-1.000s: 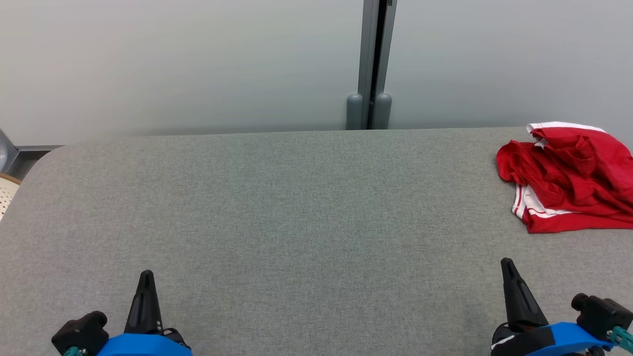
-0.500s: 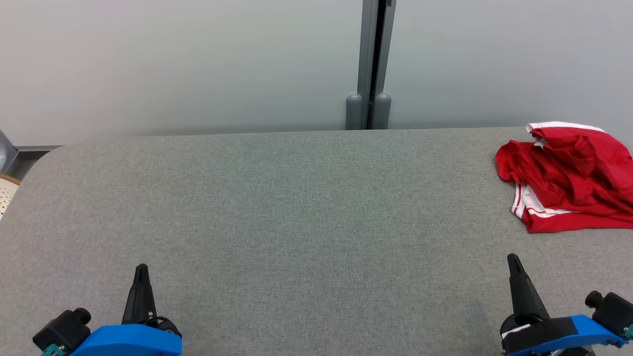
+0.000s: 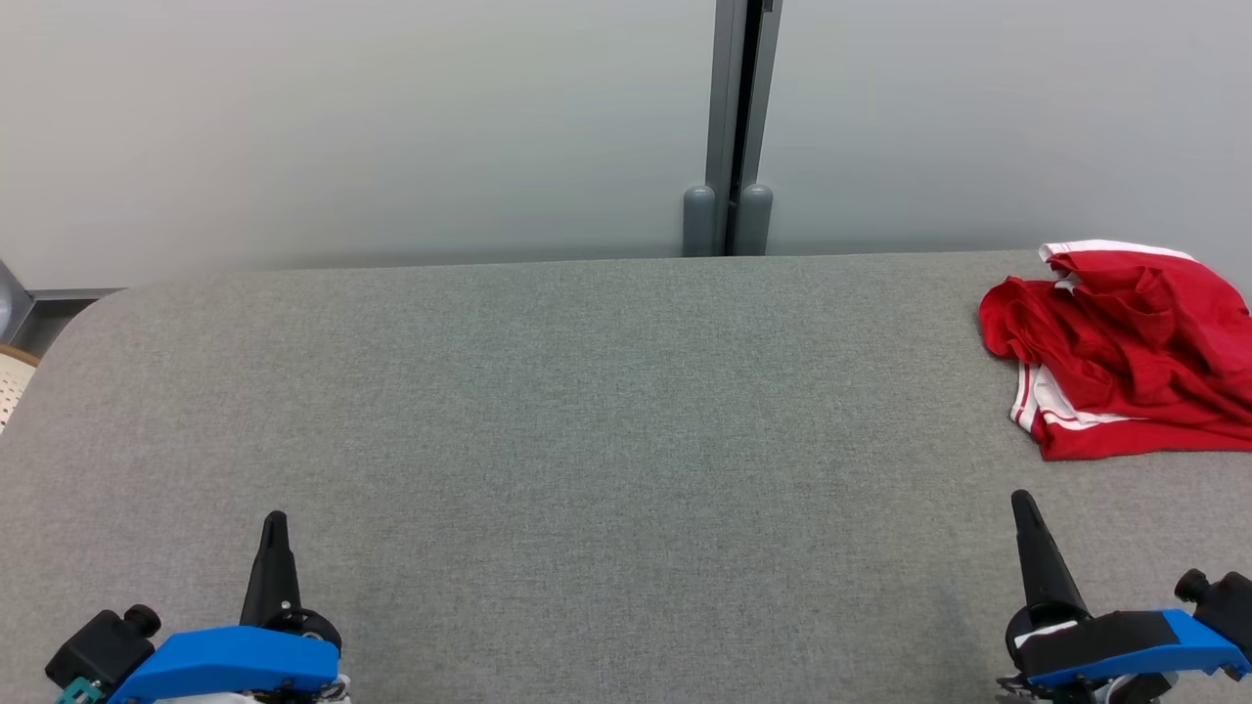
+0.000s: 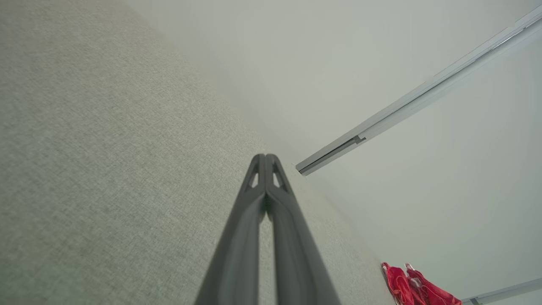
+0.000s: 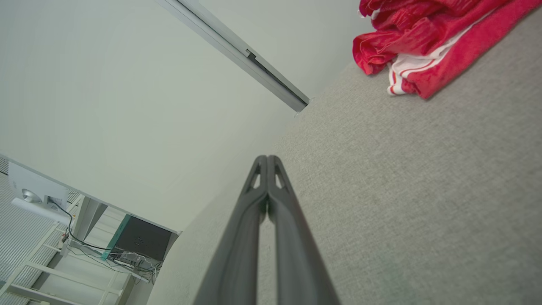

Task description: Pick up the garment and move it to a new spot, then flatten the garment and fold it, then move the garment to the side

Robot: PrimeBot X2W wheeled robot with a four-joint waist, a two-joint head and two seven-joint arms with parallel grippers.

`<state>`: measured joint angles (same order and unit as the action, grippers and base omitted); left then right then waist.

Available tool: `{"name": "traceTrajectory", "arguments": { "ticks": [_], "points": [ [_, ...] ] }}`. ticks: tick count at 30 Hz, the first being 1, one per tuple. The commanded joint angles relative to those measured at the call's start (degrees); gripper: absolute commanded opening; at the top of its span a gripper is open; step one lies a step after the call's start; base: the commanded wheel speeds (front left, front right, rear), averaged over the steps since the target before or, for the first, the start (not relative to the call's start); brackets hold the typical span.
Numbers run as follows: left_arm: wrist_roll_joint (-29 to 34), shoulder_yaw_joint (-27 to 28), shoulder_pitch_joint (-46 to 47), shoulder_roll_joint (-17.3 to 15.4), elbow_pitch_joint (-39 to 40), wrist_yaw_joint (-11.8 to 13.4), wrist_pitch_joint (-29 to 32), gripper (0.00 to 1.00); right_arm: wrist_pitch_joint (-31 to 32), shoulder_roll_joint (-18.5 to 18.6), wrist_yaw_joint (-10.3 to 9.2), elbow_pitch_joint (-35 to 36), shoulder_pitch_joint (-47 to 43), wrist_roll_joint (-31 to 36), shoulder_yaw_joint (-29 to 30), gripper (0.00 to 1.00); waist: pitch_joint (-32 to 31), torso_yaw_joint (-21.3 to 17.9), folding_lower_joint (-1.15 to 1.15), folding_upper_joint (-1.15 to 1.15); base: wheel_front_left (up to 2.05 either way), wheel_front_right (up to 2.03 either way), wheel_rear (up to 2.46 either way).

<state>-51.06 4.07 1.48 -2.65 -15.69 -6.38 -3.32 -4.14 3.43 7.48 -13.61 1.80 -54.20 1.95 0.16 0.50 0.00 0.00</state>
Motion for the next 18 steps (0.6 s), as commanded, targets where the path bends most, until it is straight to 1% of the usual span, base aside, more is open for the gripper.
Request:
{"name": "traceTrajectory", "arguments": {
  "ticks": [1, 18],
  "points": [
    [-1.22, 0.33, 1.59, -0.27, 0.78, -0.35, 0.28, 0.00, 0.21, 0.53, 0.02, 0.47, 1.45, -1.38, 0.24, 0.00, 0.00, -0.01, 0.00, 0.00, 0.00, 0.00, 0.00],
    [-12.75, 1.00, 2.64, -0.29, 1.10, -0.64, 3.10, 0.00, 2.98, 0.55, 0.02, 0.26, 2.36, -12.28, 1.14, 0.00, 0.00, -0.12, 0.00, 0.00, 0.00, 0.00, 0.00]
  ]
}}
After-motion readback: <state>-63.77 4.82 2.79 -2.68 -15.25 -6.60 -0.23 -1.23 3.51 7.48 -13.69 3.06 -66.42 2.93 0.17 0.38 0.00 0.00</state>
